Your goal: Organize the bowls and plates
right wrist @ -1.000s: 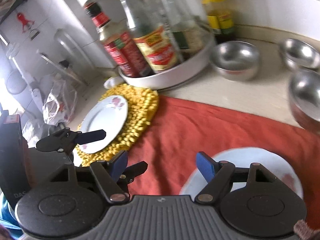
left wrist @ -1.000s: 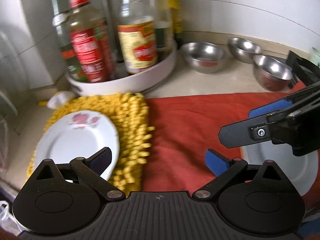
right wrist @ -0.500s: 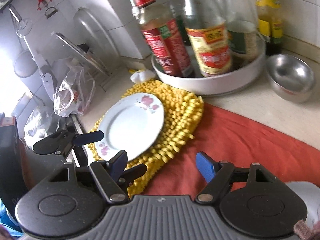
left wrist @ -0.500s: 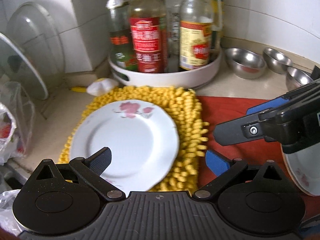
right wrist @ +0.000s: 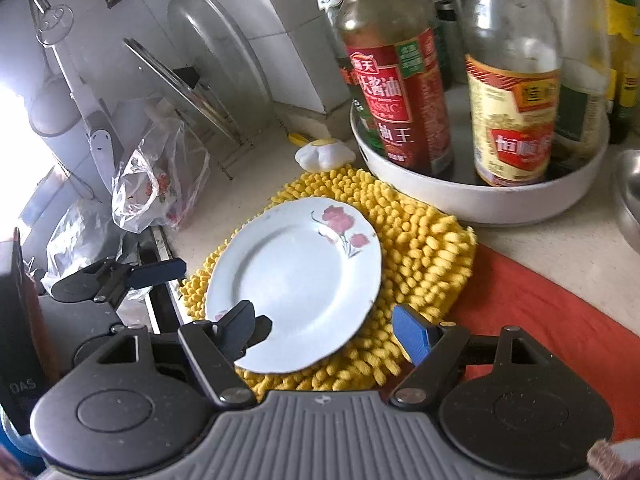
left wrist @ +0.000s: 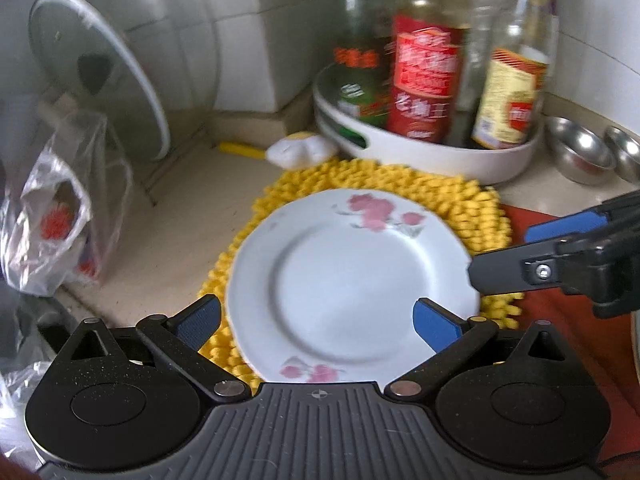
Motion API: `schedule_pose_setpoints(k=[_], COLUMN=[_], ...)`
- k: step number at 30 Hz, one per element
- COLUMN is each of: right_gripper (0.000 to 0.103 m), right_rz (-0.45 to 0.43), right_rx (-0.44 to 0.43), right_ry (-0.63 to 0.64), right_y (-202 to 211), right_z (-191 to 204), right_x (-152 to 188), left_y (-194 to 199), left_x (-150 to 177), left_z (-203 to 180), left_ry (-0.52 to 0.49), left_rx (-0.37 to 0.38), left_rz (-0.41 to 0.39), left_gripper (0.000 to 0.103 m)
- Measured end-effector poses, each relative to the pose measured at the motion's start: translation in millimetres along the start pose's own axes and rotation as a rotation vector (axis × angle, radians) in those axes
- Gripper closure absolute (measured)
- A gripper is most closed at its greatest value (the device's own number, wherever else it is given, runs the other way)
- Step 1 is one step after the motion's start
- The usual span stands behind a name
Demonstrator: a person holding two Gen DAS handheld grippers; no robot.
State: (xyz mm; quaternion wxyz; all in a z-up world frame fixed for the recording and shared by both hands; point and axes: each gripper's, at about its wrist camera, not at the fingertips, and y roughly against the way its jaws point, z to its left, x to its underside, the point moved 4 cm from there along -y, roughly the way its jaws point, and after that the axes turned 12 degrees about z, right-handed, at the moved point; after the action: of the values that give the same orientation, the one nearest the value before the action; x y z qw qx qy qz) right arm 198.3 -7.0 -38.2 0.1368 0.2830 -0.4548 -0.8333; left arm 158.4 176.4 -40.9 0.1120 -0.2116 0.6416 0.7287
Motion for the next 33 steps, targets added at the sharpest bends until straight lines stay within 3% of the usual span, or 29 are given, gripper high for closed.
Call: schedule_pose_setpoints(k=[19,33], right_gripper=[0.031,0.03], right_rz=[0.108,0.106], right_rx=[-0.01,-0.012], right_ry=[-0.007,0.017], right_y=[-53,-58], right_z=[2,5], right_x=[-29,-36], left_y=[-37,-47], left_x=[-15,-18], left_z=[19,18], left_ry=[0.042,0.041], left_rx=[0.06,0.085], left_rz=[0.097,0.114], left_gripper=[0.0,0.001])
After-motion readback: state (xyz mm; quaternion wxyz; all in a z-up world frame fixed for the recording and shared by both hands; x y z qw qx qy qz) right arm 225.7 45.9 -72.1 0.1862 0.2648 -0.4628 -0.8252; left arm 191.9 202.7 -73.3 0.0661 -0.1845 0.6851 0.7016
